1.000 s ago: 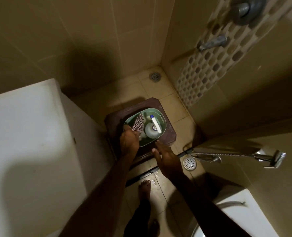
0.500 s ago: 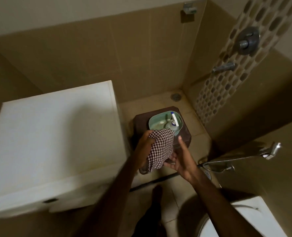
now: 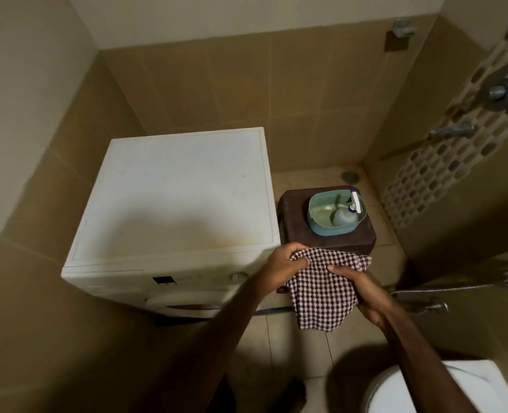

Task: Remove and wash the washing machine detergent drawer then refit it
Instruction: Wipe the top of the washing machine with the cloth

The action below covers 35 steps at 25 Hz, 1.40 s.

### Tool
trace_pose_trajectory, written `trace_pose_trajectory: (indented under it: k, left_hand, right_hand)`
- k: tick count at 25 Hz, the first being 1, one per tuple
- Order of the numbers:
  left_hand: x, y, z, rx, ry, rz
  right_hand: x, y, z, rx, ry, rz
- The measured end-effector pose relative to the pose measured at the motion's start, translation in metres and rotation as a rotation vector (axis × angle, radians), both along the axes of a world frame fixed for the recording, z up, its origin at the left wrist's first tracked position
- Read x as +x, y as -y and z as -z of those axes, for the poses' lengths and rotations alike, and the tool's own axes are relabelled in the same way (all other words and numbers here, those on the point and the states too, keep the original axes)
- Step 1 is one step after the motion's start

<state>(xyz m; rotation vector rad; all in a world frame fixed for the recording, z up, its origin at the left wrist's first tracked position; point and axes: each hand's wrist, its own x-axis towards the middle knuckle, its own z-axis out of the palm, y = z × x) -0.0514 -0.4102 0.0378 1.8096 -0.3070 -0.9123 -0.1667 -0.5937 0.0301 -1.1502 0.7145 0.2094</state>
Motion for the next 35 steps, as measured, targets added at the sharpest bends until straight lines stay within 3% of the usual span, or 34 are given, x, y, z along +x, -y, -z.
trace_pose_trajectory:
  k: [4, 9, 12, 15, 16, 19, 22, 26, 30, 35]
  left_hand:
    - [0.028, -0.068, -0.003, 0.026, 0.127, -0.067]
    - [0.104, -0.198, -0.007, 0.355, 0.526, -0.094]
    - [0.154, -0.265, 0.000, 0.519, 0.725, -0.059]
    - [0.192, -0.313, 0.012, 0.574, 0.836, -0.056]
    - [0.203, -0.325, 0.017, 0.580, 0.868, -0.034]
    - [0.223, -0.350, 0.029, 0.598, 0.946, 0.065]
    - [0.230, -0.360, 0.034, 0.554, 1.037, 0.112]
    - [0.233, -0.363, 0.037, 0.557, 1.076, 0.126]
    - [0.231, -0.363, 0.036, 0.535, 1.096, 0.115]
    - [0.234, -0.363, 0.037, 0.507, 1.108, 0.137]
  right_hand:
    - [0.026, -0.041, -0.011, -0.264, -0.016, 0.191]
    - [0.080, -0.108, -0.014, -0.732, 0.009, 0.363]
    - [0.108, -0.152, 0.005, -0.965, 0.071, 0.145]
    - [0.121, -0.192, 0.043, -1.295, -0.084, -0.326]
    - [0.122, -0.196, 0.048, -1.309, -0.119, -0.356]
    - [0.130, -0.193, 0.050, -1.155, -0.164, -0.143]
    - [0.146, -0.204, 0.060, -1.387, -0.336, -0.277]
    - [0.159, -0.244, 0.076, -1.511, -0.445, -0.140]
    - [0.161, -0.335, 0.094, -1.579, -0.205, -0.189]
    - [0.166, -0.432, 0.122, -1.644, 0.106, -0.467]
